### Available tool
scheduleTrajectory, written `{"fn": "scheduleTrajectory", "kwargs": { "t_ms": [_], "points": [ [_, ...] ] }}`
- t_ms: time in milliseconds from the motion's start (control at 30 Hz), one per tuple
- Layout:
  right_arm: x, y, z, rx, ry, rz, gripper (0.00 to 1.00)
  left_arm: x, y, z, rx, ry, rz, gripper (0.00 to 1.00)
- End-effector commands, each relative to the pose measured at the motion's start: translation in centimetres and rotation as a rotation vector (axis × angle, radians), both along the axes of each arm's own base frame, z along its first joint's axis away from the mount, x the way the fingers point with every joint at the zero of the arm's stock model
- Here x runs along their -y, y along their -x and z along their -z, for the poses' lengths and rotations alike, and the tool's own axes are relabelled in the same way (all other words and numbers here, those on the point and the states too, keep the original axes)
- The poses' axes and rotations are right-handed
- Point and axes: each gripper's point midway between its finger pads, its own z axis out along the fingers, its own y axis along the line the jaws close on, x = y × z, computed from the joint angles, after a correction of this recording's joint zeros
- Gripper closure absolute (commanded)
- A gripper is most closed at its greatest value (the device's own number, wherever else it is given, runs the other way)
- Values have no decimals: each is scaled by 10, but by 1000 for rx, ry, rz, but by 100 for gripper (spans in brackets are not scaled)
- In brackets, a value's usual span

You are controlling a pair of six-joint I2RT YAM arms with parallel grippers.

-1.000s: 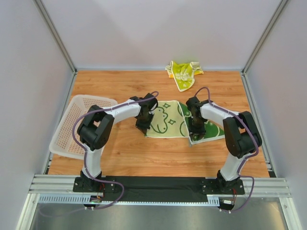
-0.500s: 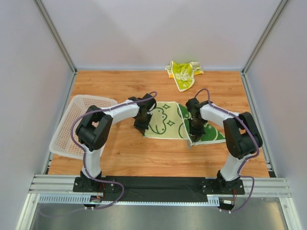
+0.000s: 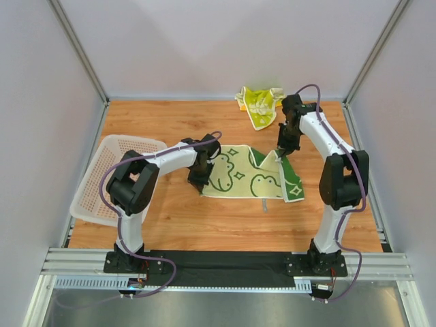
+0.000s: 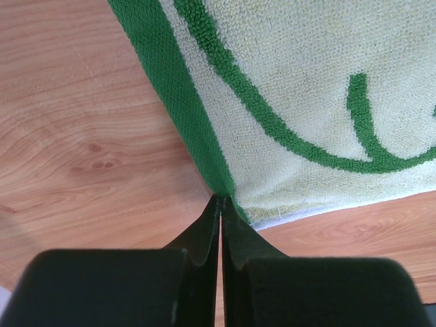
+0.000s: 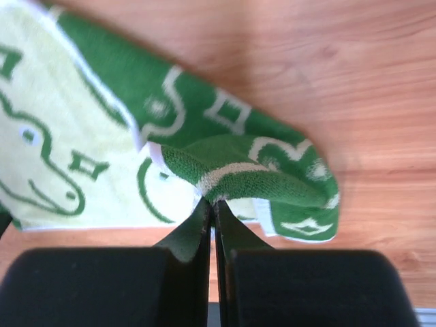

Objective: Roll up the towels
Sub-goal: Flatten the towel

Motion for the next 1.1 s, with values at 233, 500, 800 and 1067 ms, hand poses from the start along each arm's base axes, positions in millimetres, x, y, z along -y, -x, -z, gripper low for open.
{"fn": "scheduleTrajectory", "kwargs": {
  "t_ms": [233, 500, 800, 1067],
  "points": [
    [83, -44, 12, -56, 80, 188, 100, -32, 20, -1, -39, -100, -9, 100],
    [112, -58, 29, -83, -1, 260, 93, -35, 25, -4, -46, -103, -10, 100],
    [131, -52, 16, -58, 43, 293, 29, -35, 26, -7, -47, -106, -7, 100],
    [47, 3, 2, -9, 33, 99, 31, -35, 25, -5, -53, -107, -7, 100]
  ]
}}
